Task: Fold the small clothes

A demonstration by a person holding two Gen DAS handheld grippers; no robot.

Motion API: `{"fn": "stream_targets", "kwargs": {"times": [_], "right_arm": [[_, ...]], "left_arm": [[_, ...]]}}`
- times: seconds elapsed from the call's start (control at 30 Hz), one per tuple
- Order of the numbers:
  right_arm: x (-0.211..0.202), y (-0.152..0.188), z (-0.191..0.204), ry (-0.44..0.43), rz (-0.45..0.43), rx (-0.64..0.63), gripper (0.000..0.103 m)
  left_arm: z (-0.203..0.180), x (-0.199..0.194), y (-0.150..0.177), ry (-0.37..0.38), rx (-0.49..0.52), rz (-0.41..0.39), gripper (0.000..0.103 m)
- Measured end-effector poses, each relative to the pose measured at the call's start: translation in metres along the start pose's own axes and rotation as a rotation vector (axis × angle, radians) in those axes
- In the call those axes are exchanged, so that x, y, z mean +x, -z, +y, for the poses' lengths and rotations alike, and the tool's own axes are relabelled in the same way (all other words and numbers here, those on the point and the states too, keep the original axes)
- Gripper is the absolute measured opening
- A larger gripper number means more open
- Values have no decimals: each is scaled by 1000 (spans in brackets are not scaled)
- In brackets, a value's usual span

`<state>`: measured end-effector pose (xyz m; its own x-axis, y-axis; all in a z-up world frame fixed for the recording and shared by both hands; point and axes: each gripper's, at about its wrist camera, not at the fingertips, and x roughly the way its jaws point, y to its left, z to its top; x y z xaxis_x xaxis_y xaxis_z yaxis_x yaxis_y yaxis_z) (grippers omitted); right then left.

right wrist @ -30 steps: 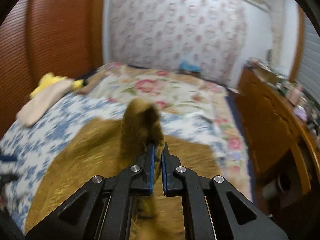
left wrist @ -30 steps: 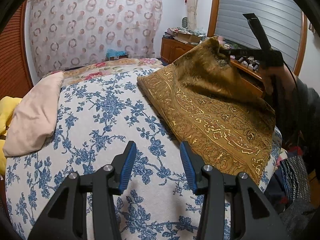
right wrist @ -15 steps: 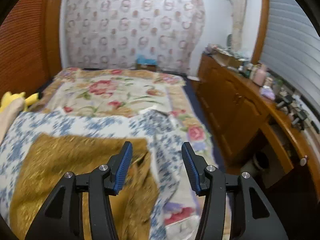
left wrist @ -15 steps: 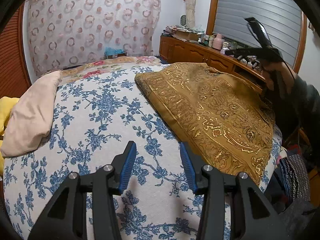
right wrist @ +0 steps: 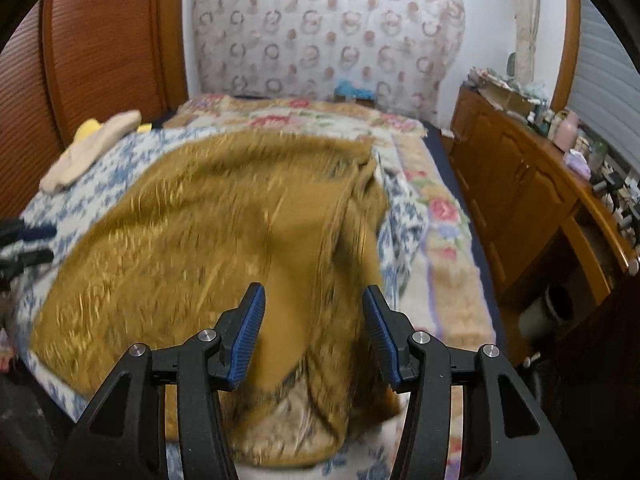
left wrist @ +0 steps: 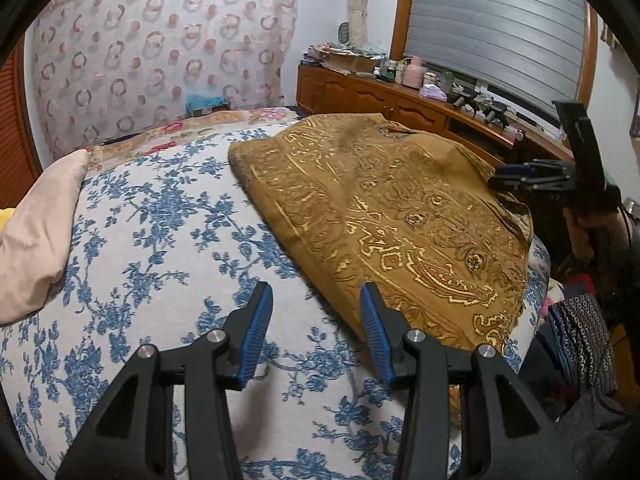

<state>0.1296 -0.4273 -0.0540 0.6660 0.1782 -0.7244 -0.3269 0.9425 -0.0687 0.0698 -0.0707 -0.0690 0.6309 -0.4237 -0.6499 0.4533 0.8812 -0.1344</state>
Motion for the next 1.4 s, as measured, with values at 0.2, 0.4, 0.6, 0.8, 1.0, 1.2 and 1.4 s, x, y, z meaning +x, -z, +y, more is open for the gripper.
{"fn": "stream_targets", "kwargs": {"times": [0.2, 0.4, 0.6, 0.8, 1.0, 1.2, 1.4], "right_arm": [[14, 19, 2, -5, 48, 6, 26], [-14, 17, -4, -76, -29, 47, 3], [-44, 21, -23, -10, -71, 101, 3], [-33, 29, -21, 27, -37, 114, 3], [-40, 27, -16, 88, -75, 93, 23], [-47, 27, -6, 79, -100, 59, 51], [-40, 34, 21, 1, -88, 11, 57]], "left_arm": [[-4, 2, -1, 7, 6, 6, 44], [-8, 1, -2, 20, 4, 6, 44], [-15, -1, 0, 54, 8, 12, 44], [-25, 7, 6, 72, 25, 45, 44], [-27, 13, 10, 74, 20, 75, 44], [-29, 17, 13, 77, 19, 96, 44], [-30, 19, 16, 102, 17, 114, 44]]}}
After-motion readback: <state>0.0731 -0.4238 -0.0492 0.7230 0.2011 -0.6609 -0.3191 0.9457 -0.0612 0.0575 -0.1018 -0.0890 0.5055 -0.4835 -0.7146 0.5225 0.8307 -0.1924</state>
